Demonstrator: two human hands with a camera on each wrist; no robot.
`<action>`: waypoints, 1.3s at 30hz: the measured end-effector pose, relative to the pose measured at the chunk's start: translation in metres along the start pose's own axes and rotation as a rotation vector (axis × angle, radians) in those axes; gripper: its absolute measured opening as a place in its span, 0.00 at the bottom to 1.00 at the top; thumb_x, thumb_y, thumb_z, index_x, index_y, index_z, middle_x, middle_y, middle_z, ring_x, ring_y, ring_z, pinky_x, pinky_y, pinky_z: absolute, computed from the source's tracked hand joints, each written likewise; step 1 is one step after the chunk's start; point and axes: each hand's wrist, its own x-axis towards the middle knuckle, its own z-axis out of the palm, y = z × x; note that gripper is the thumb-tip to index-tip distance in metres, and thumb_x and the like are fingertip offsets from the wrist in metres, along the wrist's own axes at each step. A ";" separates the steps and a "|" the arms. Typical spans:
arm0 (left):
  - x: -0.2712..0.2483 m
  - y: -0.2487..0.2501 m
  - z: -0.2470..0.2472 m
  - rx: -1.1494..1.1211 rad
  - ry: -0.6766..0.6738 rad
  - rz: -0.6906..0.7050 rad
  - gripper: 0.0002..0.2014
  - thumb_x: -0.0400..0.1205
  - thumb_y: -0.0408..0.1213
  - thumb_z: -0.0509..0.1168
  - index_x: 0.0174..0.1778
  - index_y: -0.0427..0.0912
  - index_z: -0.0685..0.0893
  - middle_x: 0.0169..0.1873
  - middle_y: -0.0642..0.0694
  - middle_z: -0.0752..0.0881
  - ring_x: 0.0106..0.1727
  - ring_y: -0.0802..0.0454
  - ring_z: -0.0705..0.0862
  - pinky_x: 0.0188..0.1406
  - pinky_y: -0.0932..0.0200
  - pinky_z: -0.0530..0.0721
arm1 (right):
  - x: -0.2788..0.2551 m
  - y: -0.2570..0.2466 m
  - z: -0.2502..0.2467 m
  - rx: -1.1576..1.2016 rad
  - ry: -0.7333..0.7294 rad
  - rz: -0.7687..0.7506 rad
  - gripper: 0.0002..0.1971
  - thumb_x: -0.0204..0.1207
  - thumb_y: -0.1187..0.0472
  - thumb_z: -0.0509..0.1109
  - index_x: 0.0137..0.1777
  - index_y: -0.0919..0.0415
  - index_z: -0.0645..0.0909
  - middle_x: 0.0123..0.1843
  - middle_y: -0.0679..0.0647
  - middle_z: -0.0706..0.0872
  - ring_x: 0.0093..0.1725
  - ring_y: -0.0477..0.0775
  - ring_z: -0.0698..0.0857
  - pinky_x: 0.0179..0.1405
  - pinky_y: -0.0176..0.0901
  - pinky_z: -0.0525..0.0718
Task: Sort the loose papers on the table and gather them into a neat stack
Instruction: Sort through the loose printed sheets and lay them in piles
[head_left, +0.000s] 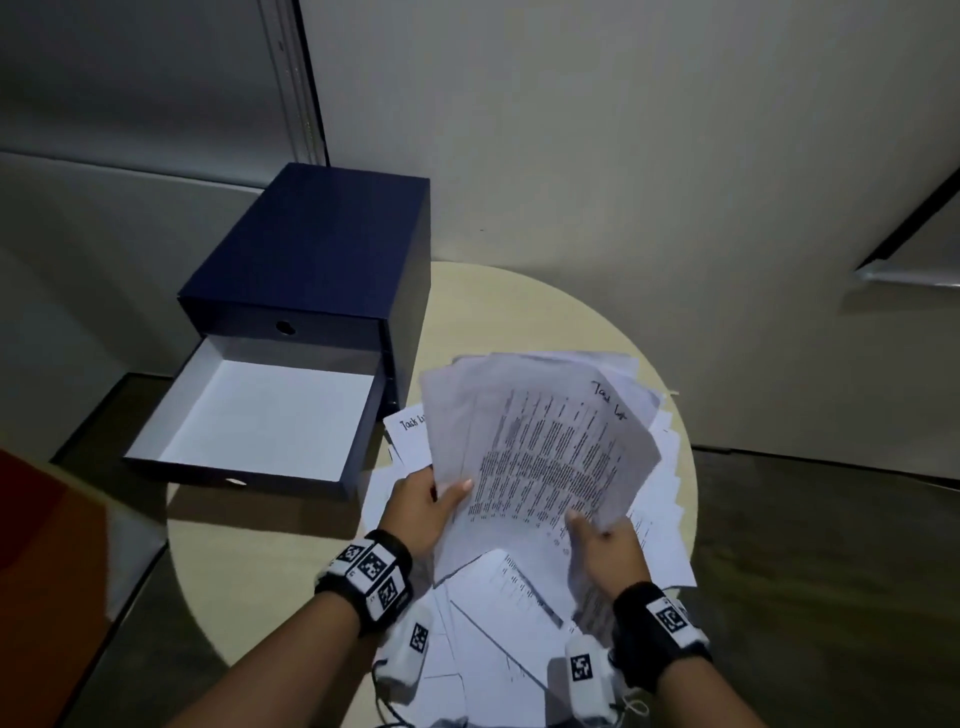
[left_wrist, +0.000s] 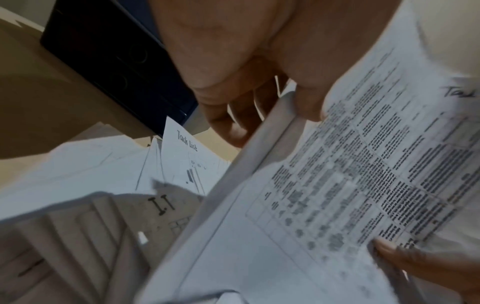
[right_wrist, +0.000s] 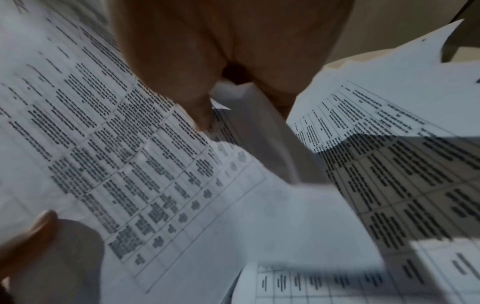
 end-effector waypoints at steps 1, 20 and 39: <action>0.000 -0.003 0.000 -0.011 -0.018 -0.008 0.12 0.83 0.46 0.69 0.58 0.46 0.88 0.51 0.50 0.92 0.51 0.54 0.88 0.51 0.62 0.84 | 0.000 0.000 -0.001 -0.022 0.012 0.008 0.16 0.84 0.56 0.69 0.36 0.61 0.74 0.30 0.56 0.74 0.32 0.53 0.74 0.33 0.45 0.71; -0.018 -0.088 -0.030 0.063 0.049 -0.726 0.24 0.78 0.41 0.74 0.66 0.39 0.74 0.63 0.40 0.81 0.64 0.39 0.82 0.55 0.54 0.77 | 0.043 0.088 -0.004 -0.313 -0.119 0.495 0.13 0.85 0.49 0.67 0.47 0.51 0.66 0.33 0.52 0.66 0.24 0.51 0.71 0.34 0.46 0.73; -0.048 0.059 -0.038 0.571 0.244 0.088 0.04 0.89 0.38 0.55 0.52 0.41 0.69 0.33 0.43 0.83 0.31 0.44 0.84 0.29 0.49 0.84 | 0.025 0.069 0.001 -0.113 -0.078 0.492 0.37 0.86 0.56 0.66 0.88 0.66 0.51 0.88 0.64 0.61 0.84 0.68 0.66 0.82 0.60 0.67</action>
